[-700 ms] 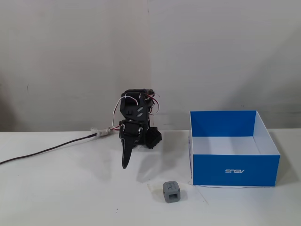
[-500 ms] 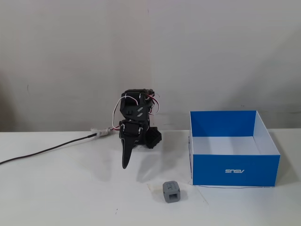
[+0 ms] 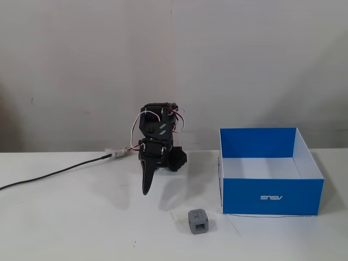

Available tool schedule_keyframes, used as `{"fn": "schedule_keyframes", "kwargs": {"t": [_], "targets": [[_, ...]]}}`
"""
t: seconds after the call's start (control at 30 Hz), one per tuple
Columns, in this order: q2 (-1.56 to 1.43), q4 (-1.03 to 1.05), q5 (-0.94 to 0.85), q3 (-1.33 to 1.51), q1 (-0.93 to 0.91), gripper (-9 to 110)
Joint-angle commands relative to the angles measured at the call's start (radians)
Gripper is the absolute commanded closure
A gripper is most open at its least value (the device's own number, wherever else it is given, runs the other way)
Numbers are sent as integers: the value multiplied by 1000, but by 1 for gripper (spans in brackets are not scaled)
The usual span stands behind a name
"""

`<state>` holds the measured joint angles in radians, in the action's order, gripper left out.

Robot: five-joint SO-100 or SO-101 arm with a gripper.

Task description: Pick the gray block and keep it in the box.

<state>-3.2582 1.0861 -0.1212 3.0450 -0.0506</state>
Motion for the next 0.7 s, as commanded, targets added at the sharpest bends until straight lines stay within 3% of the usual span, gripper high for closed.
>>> {"fn": "schedule_keyframes", "kwargs": {"t": [0.0, 0.33, 0.67], "targets": [[-172, -20, -8, 8, 2, 101], [-172, -5, -8, 3, 3, 101], [-158, 64, 3, -206, 141, 101]]}}
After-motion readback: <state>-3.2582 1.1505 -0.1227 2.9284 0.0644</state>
